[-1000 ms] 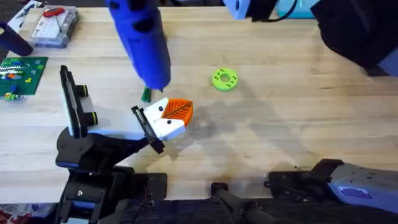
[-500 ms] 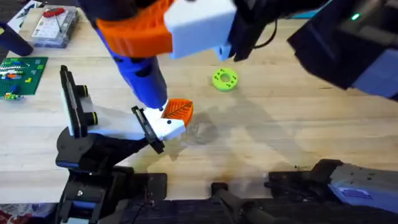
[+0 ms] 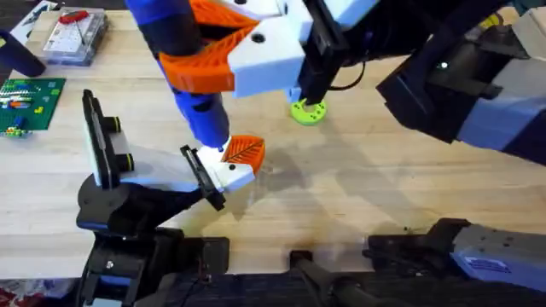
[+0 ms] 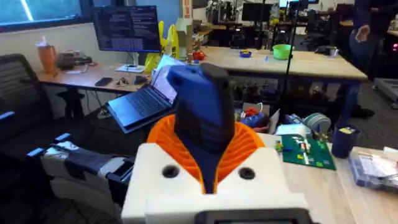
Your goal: Pick up the gripper from the table and insert it into the empty holder that is missing its gripper. Then pick up a screw, insert it into the mounting hole, and use the screwdriver to tighten it. Finally, clean up the table by picking up the vegetable and placing it into the bucket.
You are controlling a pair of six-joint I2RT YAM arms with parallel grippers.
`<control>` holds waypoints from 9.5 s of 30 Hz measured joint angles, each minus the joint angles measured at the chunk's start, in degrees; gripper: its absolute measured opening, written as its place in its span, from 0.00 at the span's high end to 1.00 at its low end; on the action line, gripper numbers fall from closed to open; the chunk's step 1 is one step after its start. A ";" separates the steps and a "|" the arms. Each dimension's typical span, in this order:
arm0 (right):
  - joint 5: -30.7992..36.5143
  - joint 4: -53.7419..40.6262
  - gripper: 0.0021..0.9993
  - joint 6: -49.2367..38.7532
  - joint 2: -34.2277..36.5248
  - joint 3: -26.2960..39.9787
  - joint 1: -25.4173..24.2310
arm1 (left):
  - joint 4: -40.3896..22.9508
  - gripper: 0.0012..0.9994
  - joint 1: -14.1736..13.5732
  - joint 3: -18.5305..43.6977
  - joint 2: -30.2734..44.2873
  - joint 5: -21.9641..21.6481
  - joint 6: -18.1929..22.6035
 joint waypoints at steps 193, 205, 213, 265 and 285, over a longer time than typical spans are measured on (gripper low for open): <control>5.90 -5.32 0.95 -1.15 1.41 0.00 0.14 | -0.33 0.99 0.00 0.04 0.01 -0.13 6.46; 6.14 -27.35 0.96 -7.36 1.16 23.83 -5.55 | -0.31 0.99 0.00 0.04 0.00 -0.13 6.47; 9.95 -56.63 0.96 -22.47 1.16 24.24 -6.83 | -0.32 0.99 0.00 0.04 0.00 -0.13 6.47; 78.58 -95.89 0.86 -72.14 34.47 24.28 -29.90 | -0.31 1.00 0.00 0.04 0.00 -0.35 6.47; 78.69 -98.85 0.00 -59.08 8.68 24.42 -17.31 | -0.13 0.01 0.00 0.04 0.00 -0.97 6.86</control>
